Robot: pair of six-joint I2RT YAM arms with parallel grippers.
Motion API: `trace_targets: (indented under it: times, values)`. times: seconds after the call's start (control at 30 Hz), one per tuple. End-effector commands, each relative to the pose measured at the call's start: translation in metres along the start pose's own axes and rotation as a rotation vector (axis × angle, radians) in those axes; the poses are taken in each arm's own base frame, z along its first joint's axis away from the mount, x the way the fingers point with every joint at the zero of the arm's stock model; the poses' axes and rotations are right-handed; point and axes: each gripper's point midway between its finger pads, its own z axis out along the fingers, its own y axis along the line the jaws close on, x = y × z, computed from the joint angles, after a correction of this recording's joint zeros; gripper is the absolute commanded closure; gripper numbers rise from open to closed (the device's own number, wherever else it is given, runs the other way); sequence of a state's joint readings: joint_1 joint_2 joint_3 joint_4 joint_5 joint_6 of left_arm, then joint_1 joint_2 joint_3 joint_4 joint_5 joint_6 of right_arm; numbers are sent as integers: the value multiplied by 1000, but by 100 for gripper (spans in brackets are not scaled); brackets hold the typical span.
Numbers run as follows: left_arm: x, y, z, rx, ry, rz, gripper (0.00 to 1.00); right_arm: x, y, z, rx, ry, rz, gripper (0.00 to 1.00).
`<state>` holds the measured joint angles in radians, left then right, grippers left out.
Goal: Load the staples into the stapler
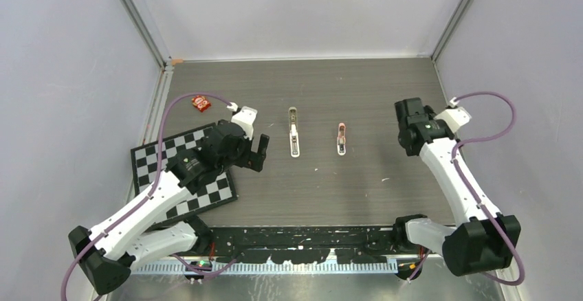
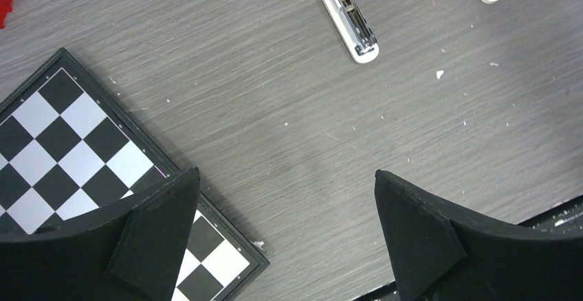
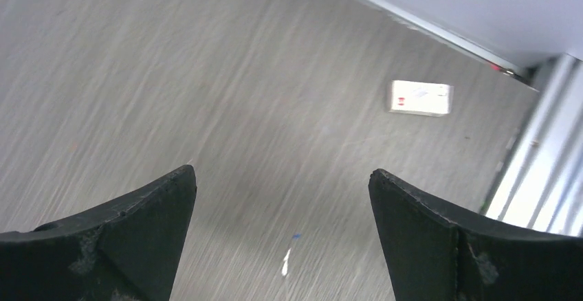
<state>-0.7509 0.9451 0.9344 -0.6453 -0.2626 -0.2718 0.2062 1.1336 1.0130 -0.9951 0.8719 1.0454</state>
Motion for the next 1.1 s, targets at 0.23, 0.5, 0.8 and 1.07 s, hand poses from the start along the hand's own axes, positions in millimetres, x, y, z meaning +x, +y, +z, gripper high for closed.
trace_targets:
  times: [0.23, 0.5, 0.8, 1.07]
  values:
    - [15, -5, -6, 60, 37, 76, 0, 15, -107, 74, 371, 46, 176, 0]
    - [20, -10, 3, 74, 88, 93, 0, 37, -134, 106, 394, 137, 223, 0]
    - [18, -8, 3, 67, 72, 89, 0, 44, -119, 128, 246, 186, 230, 0]
    - [18, -8, 3, 62, 77, 92, 0, 55, -128, 137, 300, 208, 254, 0]
